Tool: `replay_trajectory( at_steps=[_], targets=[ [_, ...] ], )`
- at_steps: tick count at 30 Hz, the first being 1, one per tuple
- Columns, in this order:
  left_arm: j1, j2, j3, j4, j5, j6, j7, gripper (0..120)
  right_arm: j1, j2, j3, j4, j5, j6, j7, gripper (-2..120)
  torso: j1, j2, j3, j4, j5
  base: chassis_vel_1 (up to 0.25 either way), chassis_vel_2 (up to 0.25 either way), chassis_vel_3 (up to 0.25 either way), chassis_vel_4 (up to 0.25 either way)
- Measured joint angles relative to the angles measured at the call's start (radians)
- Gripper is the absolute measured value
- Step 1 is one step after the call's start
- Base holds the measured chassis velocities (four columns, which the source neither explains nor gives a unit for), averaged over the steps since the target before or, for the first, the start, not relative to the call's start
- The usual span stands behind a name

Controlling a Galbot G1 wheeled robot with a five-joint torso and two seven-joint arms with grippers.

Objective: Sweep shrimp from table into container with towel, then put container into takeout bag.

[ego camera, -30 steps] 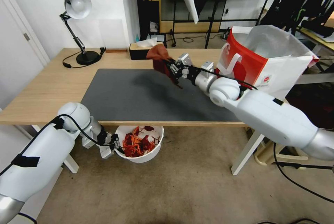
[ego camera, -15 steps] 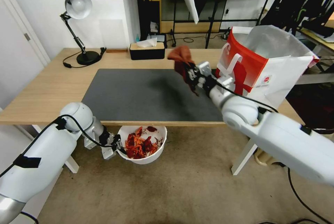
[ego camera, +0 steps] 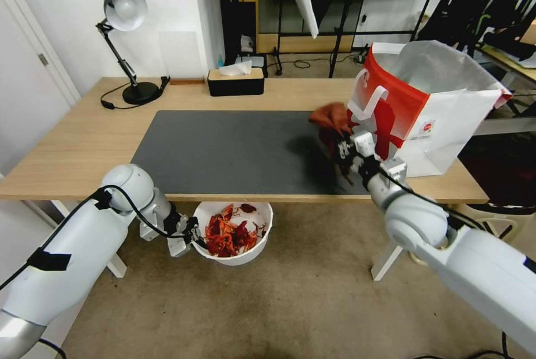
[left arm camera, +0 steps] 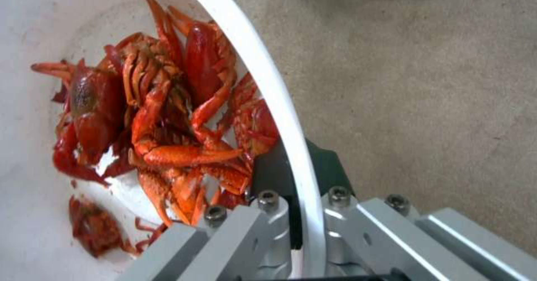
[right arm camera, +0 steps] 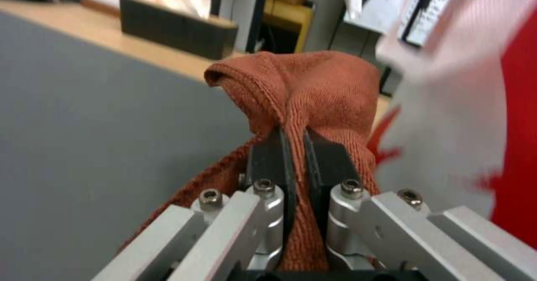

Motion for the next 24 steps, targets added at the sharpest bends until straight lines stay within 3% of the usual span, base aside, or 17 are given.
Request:
replay_trajectory(
  at_steps=[4, 20, 22, 24],
  targets=[
    [0.001, -0.007, 0.005, 0.000, 0.009, 0.000, 0.000, 0, -0.066, 0.016, 0.029, -0.040, -0.030, 0.028, -0.028, 2, 0.000, 0.000, 0.000, -0.0001, 0.0002, 0.000, 0.000, 0.000, 0.000],
    [0.040, -0.002, -0.002, -0.027, 0.011, 0.000, 0.000, 0, -0.065, 0.106, 0.013, -0.176, -0.084, 0.087, -0.059, 2, 0.000, 0.000, 0.000, 0.0001, -0.0002, 0.000, 0.000, 0.000, 0.000],
    [0.042, -0.001, -0.003, -0.030, 0.011, 0.000, 0.000, 0, -0.066, 0.108, 0.011, -0.177, -0.087, 0.087, -0.057, 6, 0.000, 0.000, 0.000, 0.0000, -0.0001, 0.000, 0.000, 0.000, 0.000],
    [0.051, 0.002, -0.005, -0.035, 0.011, 0.000, 0.000, 0, -0.067, 0.116, 0.005, -0.178, -0.098, 0.091, -0.042, 17, 0.000, 0.000, 0.000, 0.0000, -0.0003, 0.000, 0.000, 0.000, 0.000]
  ],
)
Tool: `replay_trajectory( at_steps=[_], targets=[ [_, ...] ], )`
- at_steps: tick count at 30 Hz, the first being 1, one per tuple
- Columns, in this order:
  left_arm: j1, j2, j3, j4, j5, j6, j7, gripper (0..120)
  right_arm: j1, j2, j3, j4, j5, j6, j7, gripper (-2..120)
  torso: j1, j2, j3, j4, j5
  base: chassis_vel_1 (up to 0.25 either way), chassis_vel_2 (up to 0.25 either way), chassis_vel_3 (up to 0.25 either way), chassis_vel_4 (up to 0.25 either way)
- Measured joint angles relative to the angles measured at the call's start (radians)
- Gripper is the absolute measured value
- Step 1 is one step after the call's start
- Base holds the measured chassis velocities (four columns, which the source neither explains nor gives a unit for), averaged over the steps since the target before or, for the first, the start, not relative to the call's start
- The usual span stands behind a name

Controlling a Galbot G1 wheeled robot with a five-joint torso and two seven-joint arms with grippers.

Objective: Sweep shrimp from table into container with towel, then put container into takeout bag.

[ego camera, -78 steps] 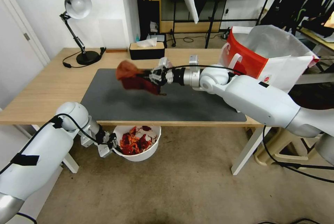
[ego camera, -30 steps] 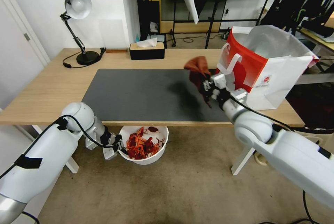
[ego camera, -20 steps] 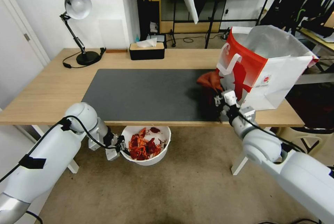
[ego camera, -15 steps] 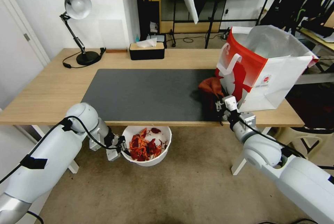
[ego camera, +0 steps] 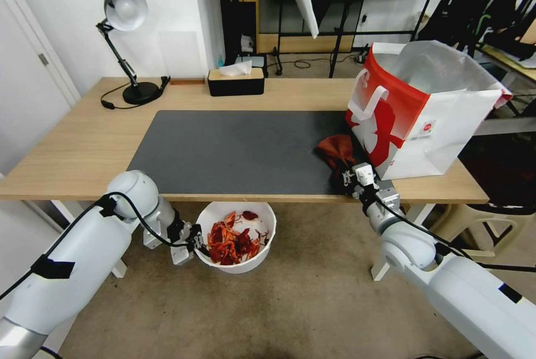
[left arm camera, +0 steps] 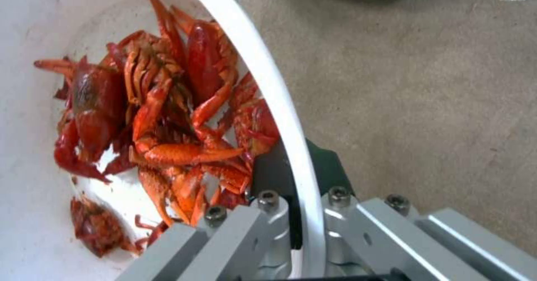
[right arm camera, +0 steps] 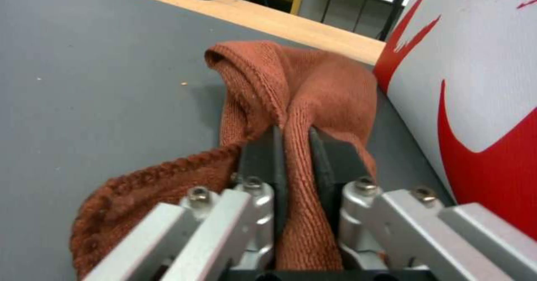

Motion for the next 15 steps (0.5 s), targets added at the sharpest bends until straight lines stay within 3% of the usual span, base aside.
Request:
replay_trajectory(
  at_steps=[4, 7, 9, 11, 15],
  targets=[
    [0.004, 0.001, -0.002, -0.001, 0.000, 0.000, 0.000, 0, 0.001, 0.006, -0.001, 0.003, -0.004, 0.005, 0.017, 27, 0.000, 0.000, 0.000, 0.0001, 0.0003, 0.000, 0.000, 0.000, 0.000],
    [0.010, -0.001, -0.005, -0.003, -0.001, 0.000, 0.000, 0, 0.001, 0.004, 0.004, 0.023, -0.006, 0.008, 0.033, 44, 0.000, 0.000, 0.000, 0.0001, 0.0003, 0.000, 0.000, 0.000, 0.000],
    [0.011, -0.001, -0.005, -0.004, -0.001, 0.000, 0.000, 0, 0.001, 0.001, 0.008, 0.030, -0.005, 0.009, 0.035, 45, 0.000, 0.000, 0.000, 0.0001, 0.0001, 0.000, 0.000, 0.000, 0.000],
    [0.015, -0.004, -0.007, -0.004, 0.000, 0.000, 0.000, 0, -0.003, -0.005, 0.018, 0.050, -0.001, 0.009, 0.042, 57, 0.000, 0.000, 0.000, 0.0001, 0.0002, 0.000, 0.000, 0.000, 0.000],
    [0.020, -0.007, -0.009, -0.005, 0.001, 0.000, 0.000, 0, -0.011, -0.011, 0.030, 0.075, 0.003, 0.006, 0.048, 69, 0.000, 0.000, 0.000, 0.0001, 0.0001, 0.000, 0.000, 0.000, 0.000]
  ],
)
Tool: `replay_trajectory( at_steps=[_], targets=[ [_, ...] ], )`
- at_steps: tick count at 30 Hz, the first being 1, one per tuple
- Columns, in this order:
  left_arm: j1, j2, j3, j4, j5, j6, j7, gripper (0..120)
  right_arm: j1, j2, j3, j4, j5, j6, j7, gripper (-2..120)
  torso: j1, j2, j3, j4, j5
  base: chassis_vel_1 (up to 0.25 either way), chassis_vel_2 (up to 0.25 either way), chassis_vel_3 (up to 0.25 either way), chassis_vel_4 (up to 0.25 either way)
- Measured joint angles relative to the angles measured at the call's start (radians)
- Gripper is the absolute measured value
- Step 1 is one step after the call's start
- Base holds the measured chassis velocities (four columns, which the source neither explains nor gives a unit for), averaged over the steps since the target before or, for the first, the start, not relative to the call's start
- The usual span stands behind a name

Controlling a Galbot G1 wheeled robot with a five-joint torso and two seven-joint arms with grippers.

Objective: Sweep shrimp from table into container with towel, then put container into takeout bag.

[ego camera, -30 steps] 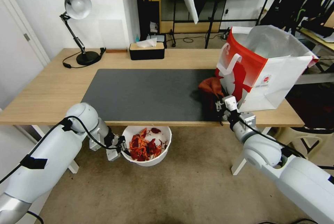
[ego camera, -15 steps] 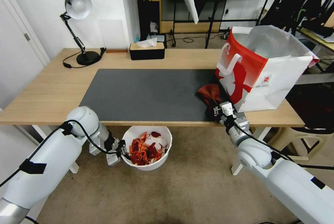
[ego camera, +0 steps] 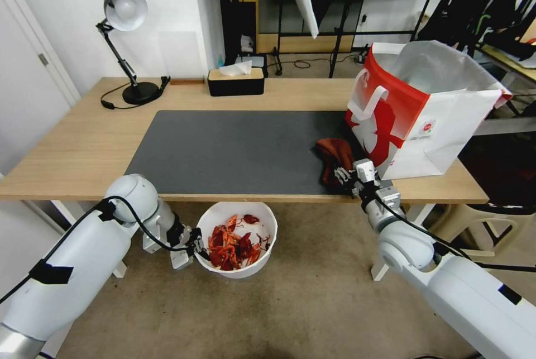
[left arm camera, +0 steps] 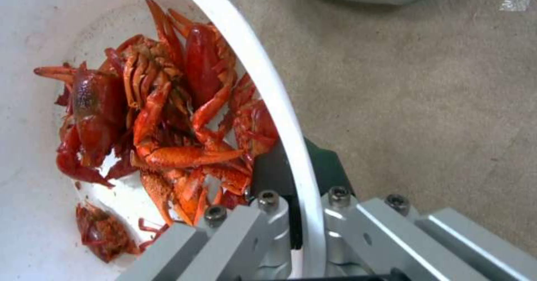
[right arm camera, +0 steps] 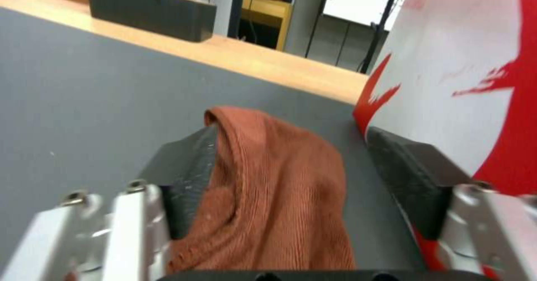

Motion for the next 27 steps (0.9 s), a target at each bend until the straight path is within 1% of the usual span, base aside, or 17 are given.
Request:
replay_trajectory(
  at_steps=[1, 3, 4, 5, 8, 14, 17, 18, 19, 22, 23, 26, 27],
  targets=[
    [0.000, 0.000, 0.000, 0.000, 0.000, 0.000, 0.000, 0, 0.000, 0.000, 0.000, 0.000, 0.000, 0.000, 0.000, 69, 0.000, 0.000, 0.000, 0.0000, 0.0000, 0.000, 0.000, 0.000, 0.000],
    [0.002, -0.001, -0.001, -0.001, 0.001, 0.000, 0.000, 0, -0.009, -0.003, 0.010, 0.018, 0.000, 0.000, 0.004, 79, 0.000, 0.000, 0.000, 0.0000, 0.0001, 0.000, 0.000, 0.000, 0.000],
    [0.004, -0.001, -0.003, -0.005, 0.001, 0.000, 0.000, 0, -0.023, -0.003, 0.024, 0.044, -0.002, 0.008, 0.009, 87, 0.000, 0.000, 0.000, -0.0001, 0.0001, 0.000, 0.000, 0.000, 0.000],
    [0.004, -0.001, -0.003, -0.005, 0.001, 0.000, 0.000, 0, -0.023, -0.003, 0.024, 0.044, -0.002, 0.008, 0.009, 87, 0.000, 0.000, 0.000, -0.0001, 0.0001, 0.000, 0.000, 0.000, 0.000],
    [0.011, 0.002, -0.006, -0.014, 0.002, 0.000, 0.000, 0, -0.066, -0.003, 0.062, 0.108, -0.013, 0.018, 0.011, 98, 0.000, 0.000, 0.000, 0.0000, 0.0001, 0.000, 0.000, 0.000, 0.000],
    [0.020, 0.005, -0.013, -0.027, 0.000, 0.000, 0.000, 0, -0.133, 0.001, 0.115, 0.172, -0.048, 0.036, 0.013, 100, 0.000, 0.000, 0.000, 0.0001, 0.0000, 0.000, 0.000, 0.000, 0.000],
    [0.035, 0.012, -0.022, -0.050, -0.006, 0.000, 0.000, 0, -0.276, 0.027, 0.208, 0.232, -0.104, 0.097, -0.004, 100, 0.000, 0.000, 0.000, -0.0002, 0.0000, 0.000, 0.000, 0.000, 0.000],
    [0.035, 0.012, -0.022, -0.050, -0.006, 0.000, 0.000, 0, -0.276, 0.027, 0.208, 0.232, -0.104, 0.097, -0.004, 100, 0.000, 0.000, 0.000, -0.0002, 0.0000, 0.000, 0.000, 0.000, 0.000],
    [0.043, 0.015, -0.028, -0.059, -0.009, 0.000, 0.000, 0, -0.338, 0.045, 0.246, 0.245, -0.127, 0.128, -0.015, 100, 0.000, 0.000, 0.000, -0.0002, 0.0002, 0.000, 0.000, 0.000, 0.000],
    [0.061, 0.021, -0.036, -0.082, -0.012, 0.000, 0.000, 0, -0.440, 0.083, 0.311, 0.257, -0.177, 0.183, -0.038, 100, 0.000, 0.000, 0.000, -0.0003, -0.0001, 0.000, 0.000, 0.000, 0.000],
    [0.061, 0.021, -0.036, -0.082, -0.012, 0.000, 0.000, 0, -0.440, 0.083, 0.311, 0.257, -0.177, 0.183, -0.038, 100, 0.000, 0.000, 0.000, -0.0003, -0.0001, 0.000, 0.000, 0.000, 0.000],
    [0.092, 0.030, -0.041, -0.124, -0.013, 0.000, 0.000, 0, -0.518, 0.127, 0.344, 0.248, -0.245, 0.238, -0.040, 100, 0.000, 0.000, 0.000, -0.0001, 0.0000, 0.000, 0.000, 0.000, 0.000],
    [0.092, 0.030, -0.041, -0.124, -0.013, 0.000, 0.000, 0, -0.518, 0.127, 0.344, 0.248, -0.245, 0.238, -0.040, 100, 0.000, 0.000, 0.000, -0.0001, 0.0000, 0.000, 0.000, 0.000, 0.000]
  ],
)
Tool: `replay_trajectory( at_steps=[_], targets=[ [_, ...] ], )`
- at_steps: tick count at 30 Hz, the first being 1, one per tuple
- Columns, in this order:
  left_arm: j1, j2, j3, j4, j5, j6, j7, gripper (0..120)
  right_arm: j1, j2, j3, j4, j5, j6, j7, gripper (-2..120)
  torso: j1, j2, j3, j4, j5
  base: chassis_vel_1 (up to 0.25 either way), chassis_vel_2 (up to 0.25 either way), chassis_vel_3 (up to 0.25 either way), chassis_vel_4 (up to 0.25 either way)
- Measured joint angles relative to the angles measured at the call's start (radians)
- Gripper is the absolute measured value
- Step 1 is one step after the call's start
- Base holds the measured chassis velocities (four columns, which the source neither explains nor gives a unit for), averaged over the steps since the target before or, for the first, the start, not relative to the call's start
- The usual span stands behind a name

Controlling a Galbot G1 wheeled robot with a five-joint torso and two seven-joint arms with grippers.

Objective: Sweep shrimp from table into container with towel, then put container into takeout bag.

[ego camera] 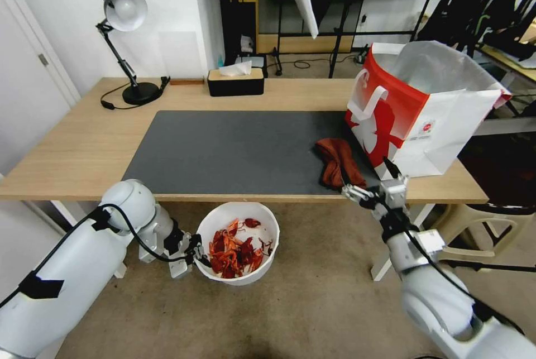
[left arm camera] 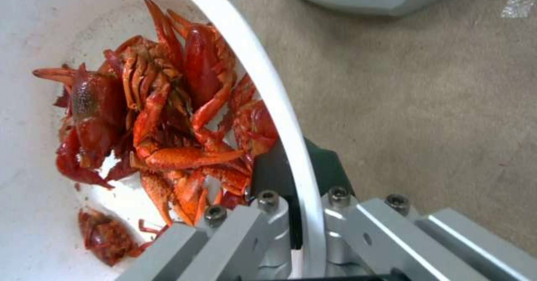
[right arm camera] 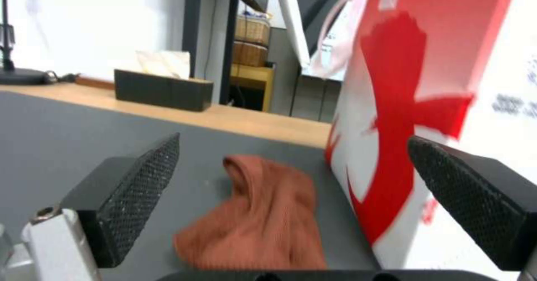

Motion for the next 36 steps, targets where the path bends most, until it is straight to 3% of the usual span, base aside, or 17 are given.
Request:
replay_trajectory(
  at_steps=[8, 13, 16, 20, 24, 25, 27, 28, 30, 32, 34, 36],
  targets=[
    [0.086, 0.015, -0.023, -0.129, 0.000, 0.000, 0.000, 0, -0.092, 0.107, 0.024, -0.056, -0.092, 0.115, -0.029, 100, 0.000, 0.000, 0.000, 0.0000, 0.0001, 0.000, 0.000, 0.000, 0.000],
    [0.103, 0.017, -0.033, -0.155, -0.004, 0.000, 0.000, 0, -0.102, 0.122, 0.025, -0.070, -0.105, 0.139, -0.037, 100, 0.000, 0.000, 0.000, 0.0000, -0.0002, 0.000, 0.000, 0.000, 0.000],
    [0.148, 0.032, -0.056, -0.219, -0.023, 0.000, 0.000, 0, -0.122, 0.152, 0.025, -0.102, -0.132, 0.193, -0.045, 100, 0.000, 0.000, 0.000, 0.0000, 0.0001, 0.000, 0.000, 0.000, 0.000],
    [0.167, 0.042, -0.066, -0.249, -0.034, 0.001, 0.000, 0, -0.128, 0.164, 0.026, -0.113, -0.146, 0.210, -0.046, 100, 0.000, 0.000, 0.000, 0.0002, -0.0001, 0.000, 0.000, 0.000, 0.000],
    [0.191, 0.078, -0.079, -0.327, -0.069, 0.025, 0.000, 0, -0.144, 0.190, 0.026, -0.128, -0.186, 0.244, -0.049, 100, 0.000, 0.000, 0.000, 0.0003, -0.0001, 0.000, 0.000, 0.000, 0.000],
    [0.186, 0.098, -0.081, -0.354, -0.087, 0.039, 0.000, 0, -0.154, 0.194, 0.026, -0.130, -0.194, 0.255, -0.050, 100, 0.000, 0.000, 0.000, 0.0002, 0.0000, 0.000, 0.000, 0.000, 0.000],
    [0.114, 0.171, -0.081, -0.396, -0.153, 0.080, 0.000, 0, -0.185, 0.206, 0.033, -0.131, -0.209, 0.293, -0.067, 100, 0.000, 0.000, 0.000, -0.0001, -0.0001, 0.000, 0.000, 0.000, 0.000],
    [0.114, 0.171, -0.081, -0.396, -0.153, 0.080, 0.000, 0, -0.185, 0.206, 0.033, -0.131, -0.209, 0.293, -0.067, 100, 0.000, 0.000, 0.000, -0.0001, -0.0001, 0.000, 0.000, 0.000, 0.000],
    [0.050, 0.225, -0.069, -0.403, -0.210, 0.107, 0.000, 0, -0.205, 0.216, 0.035, -0.131, -0.220, 0.309, -0.073, 100, 0.000, 0.000, 0.000, -0.0002, 0.0000, 0.000, 0.000, 0.000, 0.000],
    [0.040, 0.234, -0.067, -0.403, -0.220, 0.111, 0.000, 0, -0.209, 0.218, 0.034, -0.131, -0.222, 0.311, -0.074, 100, 0.000, 0.000, 0.000, -0.0001, -0.0001, 0.000, 0.000, 0.000, 0.000],
    [-0.029, 0.290, -0.059, -0.402, -0.286, 0.137, 0.000, 0, -0.222, 0.227, 0.033, -0.124, -0.234, 0.315, -0.077, 100, 0.000, 0.000, 0.000, -0.0002, 0.0000, 0.000, 0.000, 0.000, 0.000],
    [-0.056, 0.311, -0.057, -0.398, -0.316, 0.145, 0.000, 0, -0.224, 0.228, 0.031, -0.120, -0.237, 0.315, -0.078, 100, 0.000, 0.000, 0.000, 0.0001, 0.0000, 0.000, 0.000, 0.000, 0.000]
  ],
)
